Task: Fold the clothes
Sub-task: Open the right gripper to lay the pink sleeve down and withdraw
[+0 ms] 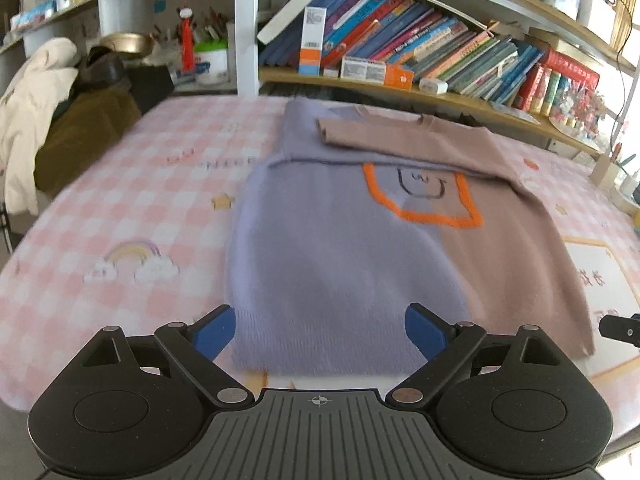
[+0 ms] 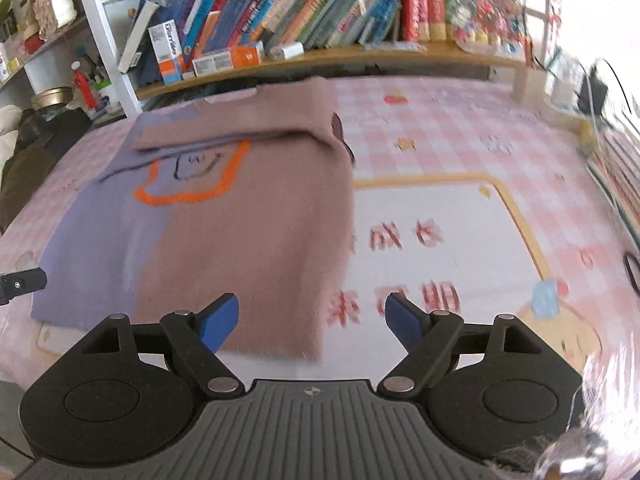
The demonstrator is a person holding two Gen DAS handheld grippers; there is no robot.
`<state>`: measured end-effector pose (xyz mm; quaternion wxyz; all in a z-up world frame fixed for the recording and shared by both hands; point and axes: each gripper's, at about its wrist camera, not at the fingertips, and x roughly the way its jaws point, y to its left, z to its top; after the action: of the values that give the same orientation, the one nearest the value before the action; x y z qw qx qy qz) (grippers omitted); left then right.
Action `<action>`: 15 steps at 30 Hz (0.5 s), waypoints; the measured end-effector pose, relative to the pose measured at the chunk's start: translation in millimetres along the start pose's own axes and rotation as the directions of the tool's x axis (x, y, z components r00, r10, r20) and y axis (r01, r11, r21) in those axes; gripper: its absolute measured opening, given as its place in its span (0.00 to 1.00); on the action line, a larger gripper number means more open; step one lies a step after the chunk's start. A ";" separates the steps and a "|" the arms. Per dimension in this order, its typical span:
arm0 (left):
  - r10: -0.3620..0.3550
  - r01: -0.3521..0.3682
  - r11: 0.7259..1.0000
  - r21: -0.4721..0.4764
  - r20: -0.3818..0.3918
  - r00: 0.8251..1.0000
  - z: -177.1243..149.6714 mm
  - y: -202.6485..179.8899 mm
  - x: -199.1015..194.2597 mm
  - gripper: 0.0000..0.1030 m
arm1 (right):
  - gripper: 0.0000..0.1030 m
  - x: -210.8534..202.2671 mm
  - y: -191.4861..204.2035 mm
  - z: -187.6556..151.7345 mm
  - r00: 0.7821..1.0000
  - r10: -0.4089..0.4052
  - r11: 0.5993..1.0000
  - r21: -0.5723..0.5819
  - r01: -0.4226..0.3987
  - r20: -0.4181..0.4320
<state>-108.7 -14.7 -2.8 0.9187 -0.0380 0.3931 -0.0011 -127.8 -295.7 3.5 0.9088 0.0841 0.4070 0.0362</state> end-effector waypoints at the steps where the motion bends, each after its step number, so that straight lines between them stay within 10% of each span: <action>1: 0.001 -0.001 1.000 -0.004 -0.008 1.000 -3.1 -0.3 -1.2 0.91 | 0.77 -1.1 -2.8 -2.9 1.000 0.001 1.000 0.008 -0.001 -0.006; 15: 0.076 -0.080 0.994 -0.069 -0.056 0.996 -11.6 17.1 -2.3 0.91 | 0.76 3.6 -20.6 -17.4 0.998 0.019 0.996 0.087 -0.015 -0.052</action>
<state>-119.1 1.7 -10.3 0.9053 -0.0553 0.4185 0.0477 -138.5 -313.4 -14.2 0.8928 0.1258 0.4315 0.0286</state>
